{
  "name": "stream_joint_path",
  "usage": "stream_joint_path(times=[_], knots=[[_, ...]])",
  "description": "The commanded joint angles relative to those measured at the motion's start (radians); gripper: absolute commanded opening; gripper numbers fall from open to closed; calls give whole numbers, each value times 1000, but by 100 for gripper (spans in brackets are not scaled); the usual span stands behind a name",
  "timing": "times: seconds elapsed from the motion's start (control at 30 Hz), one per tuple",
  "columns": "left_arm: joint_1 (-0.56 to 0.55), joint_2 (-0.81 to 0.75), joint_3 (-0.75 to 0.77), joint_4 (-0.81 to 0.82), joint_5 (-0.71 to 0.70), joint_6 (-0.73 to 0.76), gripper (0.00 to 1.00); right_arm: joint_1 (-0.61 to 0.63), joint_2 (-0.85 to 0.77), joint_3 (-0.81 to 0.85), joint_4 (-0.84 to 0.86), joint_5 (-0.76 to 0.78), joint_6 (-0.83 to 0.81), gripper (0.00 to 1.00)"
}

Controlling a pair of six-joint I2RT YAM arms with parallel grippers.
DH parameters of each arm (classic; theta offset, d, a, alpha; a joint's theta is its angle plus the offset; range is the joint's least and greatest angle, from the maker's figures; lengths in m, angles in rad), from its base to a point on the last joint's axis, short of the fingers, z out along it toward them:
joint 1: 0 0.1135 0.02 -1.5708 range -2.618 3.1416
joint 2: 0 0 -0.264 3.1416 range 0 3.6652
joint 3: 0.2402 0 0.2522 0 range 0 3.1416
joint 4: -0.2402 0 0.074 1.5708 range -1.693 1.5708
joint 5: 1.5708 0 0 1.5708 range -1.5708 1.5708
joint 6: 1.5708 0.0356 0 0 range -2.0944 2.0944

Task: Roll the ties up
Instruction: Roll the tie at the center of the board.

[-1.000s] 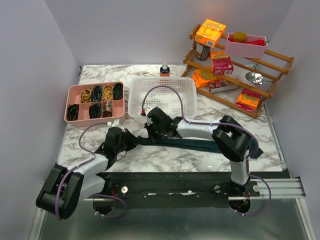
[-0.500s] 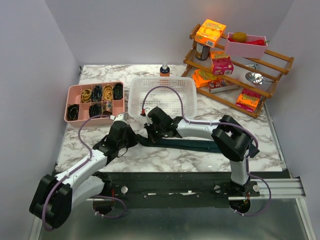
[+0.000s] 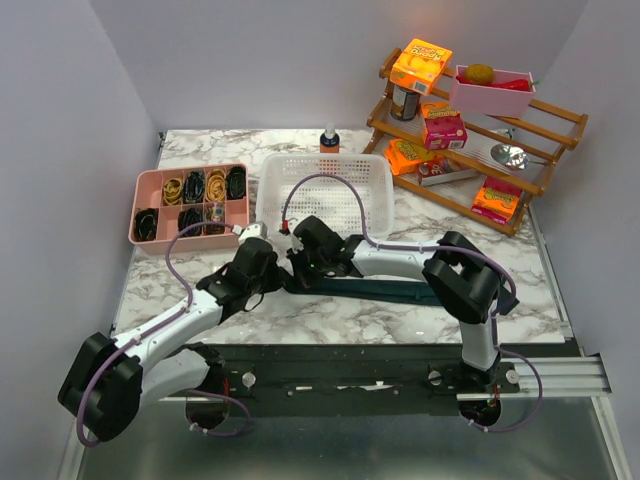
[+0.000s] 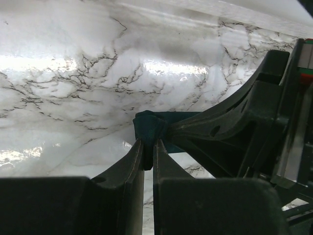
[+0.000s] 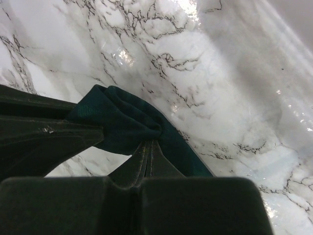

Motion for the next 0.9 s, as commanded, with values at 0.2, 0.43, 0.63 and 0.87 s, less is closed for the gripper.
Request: stream_joint_path(times=[0.2, 0.43, 0.63, 0.87], knots=[[-81, 4, 23, 80, -23, -10, 0, 12, 35, 19, 33, -3, 32, 1], [-124, 18, 28, 115, -49, -31, 0, 10, 39, 12, 54, -7, 56, 1], [-141, 24, 25, 123, -66, -33, 0, 10, 36, -16, 79, -7, 72, 1], [-145, 26, 26, 98, -84, -30, 0, 10, 38, -25, 93, -24, 80, 1]])
